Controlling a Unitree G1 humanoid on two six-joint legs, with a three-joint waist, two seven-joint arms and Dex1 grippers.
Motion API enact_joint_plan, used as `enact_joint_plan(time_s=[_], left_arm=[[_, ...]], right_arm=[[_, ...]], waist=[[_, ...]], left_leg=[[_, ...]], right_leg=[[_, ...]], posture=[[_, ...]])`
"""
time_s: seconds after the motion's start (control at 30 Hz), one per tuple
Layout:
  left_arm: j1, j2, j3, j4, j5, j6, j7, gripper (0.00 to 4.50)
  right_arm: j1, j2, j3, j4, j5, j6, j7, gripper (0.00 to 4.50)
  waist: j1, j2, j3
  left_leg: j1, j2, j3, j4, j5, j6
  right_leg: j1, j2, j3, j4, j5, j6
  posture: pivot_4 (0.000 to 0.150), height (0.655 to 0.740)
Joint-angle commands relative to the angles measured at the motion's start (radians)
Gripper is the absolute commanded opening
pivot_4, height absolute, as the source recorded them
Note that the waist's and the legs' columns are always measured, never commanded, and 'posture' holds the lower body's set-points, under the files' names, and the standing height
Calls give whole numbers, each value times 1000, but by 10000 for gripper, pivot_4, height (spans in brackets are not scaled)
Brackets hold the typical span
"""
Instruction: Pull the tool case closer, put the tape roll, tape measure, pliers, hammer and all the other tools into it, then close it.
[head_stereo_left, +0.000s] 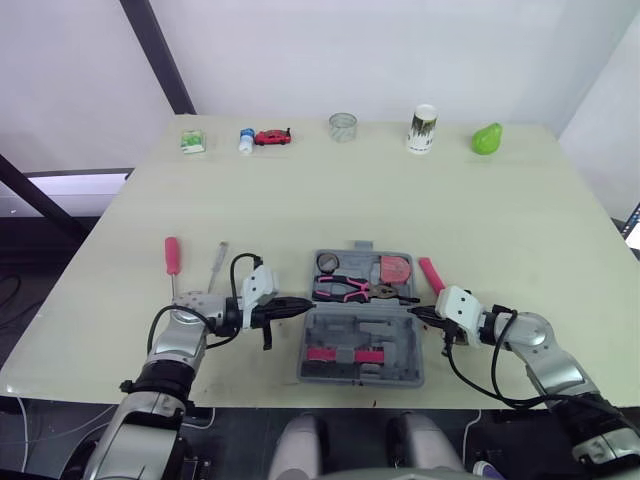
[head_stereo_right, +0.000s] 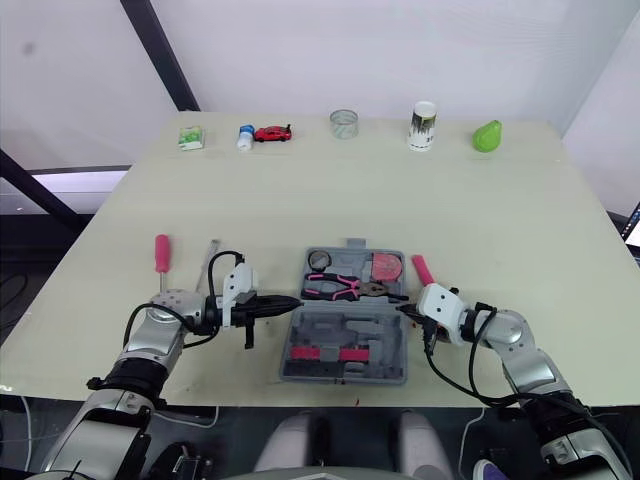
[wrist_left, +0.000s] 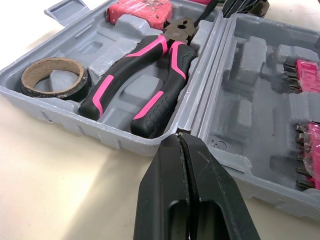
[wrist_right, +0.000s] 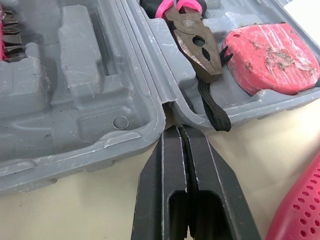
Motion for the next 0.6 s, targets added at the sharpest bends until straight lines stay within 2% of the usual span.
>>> enact_joint_plan(time_s=[0.03, 0.6], left_arm=[[2, -12, 4, -11, -8, -17, -9, 376], [-23, -64, -19, 24, 9, -43, -45, 376]], right_arm=[[-20, 9, -11, -17, 8, -27, -8, 0], [3, -6, -31, -27, 17, -20, -10, 0]], waist=[[0, 0, 0], [6, 0, 0]], left_leg=[[0, 0, 0, 0, 0, 0], [0, -1, 0, 0, 0, 0]], right_leg=[[0, 0, 0, 0, 0, 0], [0, -1, 0, 0, 0, 0]], posture=[[1500, 7400], [1500, 7400]])
